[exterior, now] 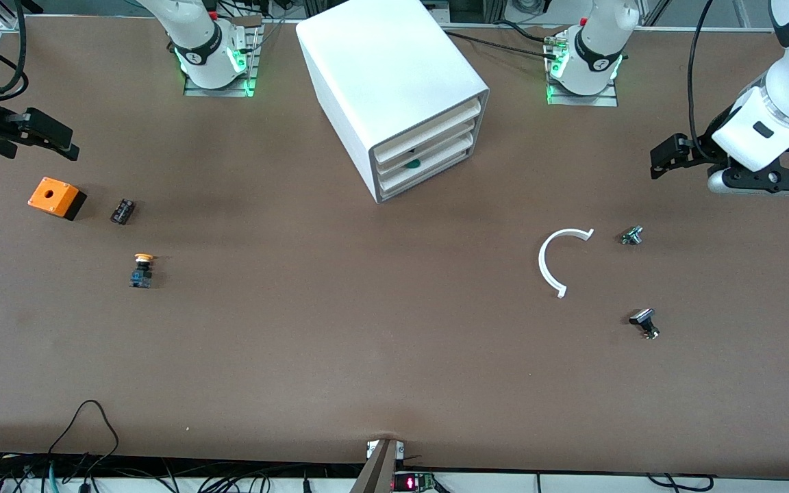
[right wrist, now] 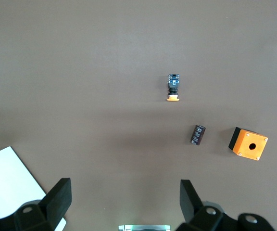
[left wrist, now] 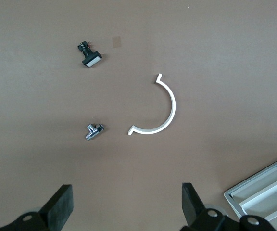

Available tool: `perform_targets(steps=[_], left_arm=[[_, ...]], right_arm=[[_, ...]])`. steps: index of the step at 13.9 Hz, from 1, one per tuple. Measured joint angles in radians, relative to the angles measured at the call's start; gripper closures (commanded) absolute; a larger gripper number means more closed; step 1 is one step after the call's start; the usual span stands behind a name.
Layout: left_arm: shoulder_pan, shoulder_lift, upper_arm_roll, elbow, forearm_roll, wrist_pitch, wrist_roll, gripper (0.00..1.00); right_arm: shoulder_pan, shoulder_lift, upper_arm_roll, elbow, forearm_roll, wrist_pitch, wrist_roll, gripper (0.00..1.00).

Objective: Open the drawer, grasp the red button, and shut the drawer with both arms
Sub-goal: 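Move the left gripper toward the drawer handle while the right gripper rises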

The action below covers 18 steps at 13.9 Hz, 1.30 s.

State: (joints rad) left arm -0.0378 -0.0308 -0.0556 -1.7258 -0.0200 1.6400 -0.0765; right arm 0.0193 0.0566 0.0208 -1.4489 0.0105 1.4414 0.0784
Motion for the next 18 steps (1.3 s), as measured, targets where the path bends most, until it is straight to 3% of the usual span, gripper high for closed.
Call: perform_targets(steps=[4,11,15,18], left_arm=[[-0.002,0.000,-0.001,0.002,-0.030,-0.044,-0.005,0.01],[-0.024,0.008,-0.010,0.066,-0.178,-0.393,-0.016,0.01],[-0.059,0.063,-0.027,0.132,-0.363,-0.606,-0.024,0.01],[-0.049,0.156,-0.021,0.150,-0.503,-0.635,0.006,0.01]], right_arm=[[0.001,0.004,0.001,-0.029,0.000,0.000,0.000,0.00],[0.003,0.028,0.001,-0.041,0.000,0.002,0.000,0.00],[0.003,0.045,0.001,-0.049,0.000,0.016,0.000,0.00],[0.003,0.059,0.001,-0.052,0.000,0.020,0.000,0.00]])
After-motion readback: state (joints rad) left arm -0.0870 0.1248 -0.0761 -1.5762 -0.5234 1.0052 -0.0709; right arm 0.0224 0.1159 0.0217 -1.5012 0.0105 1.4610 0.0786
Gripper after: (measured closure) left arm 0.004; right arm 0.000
